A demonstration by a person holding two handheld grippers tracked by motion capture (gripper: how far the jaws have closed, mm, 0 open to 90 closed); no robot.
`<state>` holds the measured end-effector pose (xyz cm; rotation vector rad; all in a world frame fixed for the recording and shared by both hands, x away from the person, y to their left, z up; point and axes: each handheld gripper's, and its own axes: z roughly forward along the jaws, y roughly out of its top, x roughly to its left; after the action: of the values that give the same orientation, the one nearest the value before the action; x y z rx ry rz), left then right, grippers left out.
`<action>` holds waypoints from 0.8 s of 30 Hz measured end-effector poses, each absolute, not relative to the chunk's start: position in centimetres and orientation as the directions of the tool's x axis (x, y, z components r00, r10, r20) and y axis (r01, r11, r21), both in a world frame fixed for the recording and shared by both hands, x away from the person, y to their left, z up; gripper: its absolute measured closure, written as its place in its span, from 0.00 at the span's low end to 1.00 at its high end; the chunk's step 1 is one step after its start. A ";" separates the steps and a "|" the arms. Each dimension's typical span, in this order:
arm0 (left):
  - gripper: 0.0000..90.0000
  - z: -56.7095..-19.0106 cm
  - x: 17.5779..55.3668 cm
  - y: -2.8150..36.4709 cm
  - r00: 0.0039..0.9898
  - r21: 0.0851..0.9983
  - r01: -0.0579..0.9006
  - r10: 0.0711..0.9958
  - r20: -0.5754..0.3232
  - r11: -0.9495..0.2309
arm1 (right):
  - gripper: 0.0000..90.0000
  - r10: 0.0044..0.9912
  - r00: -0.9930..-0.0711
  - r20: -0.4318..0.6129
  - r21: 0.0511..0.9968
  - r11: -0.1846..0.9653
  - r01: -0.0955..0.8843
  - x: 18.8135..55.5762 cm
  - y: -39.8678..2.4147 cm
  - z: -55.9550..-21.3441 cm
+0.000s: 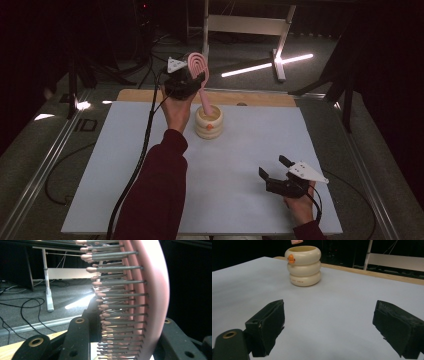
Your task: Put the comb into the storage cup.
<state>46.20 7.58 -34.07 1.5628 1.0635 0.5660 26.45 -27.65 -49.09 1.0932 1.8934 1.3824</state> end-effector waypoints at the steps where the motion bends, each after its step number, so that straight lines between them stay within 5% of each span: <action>1: 0.71 -34.1 46.2 7.5 0.481 0.944 0.330 0.858 -0.179 0.012 | 0.12 0.853 -0.522 0.032 0.947 0.141 0.288 26.5 -27.6 -49.1; 24: 0.71 -35.0 46.6 7.1 0.468 0.946 0.325 0.870 -0.159 -0.002 | 0.12 0.852 -0.521 0.039 0.947 0.135 0.292 26.5 -27.6 -49.2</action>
<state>46.57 7.08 -35.05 1.5713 1.0708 0.5944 26.53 -27.58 -49.18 1.0959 1.8926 1.3908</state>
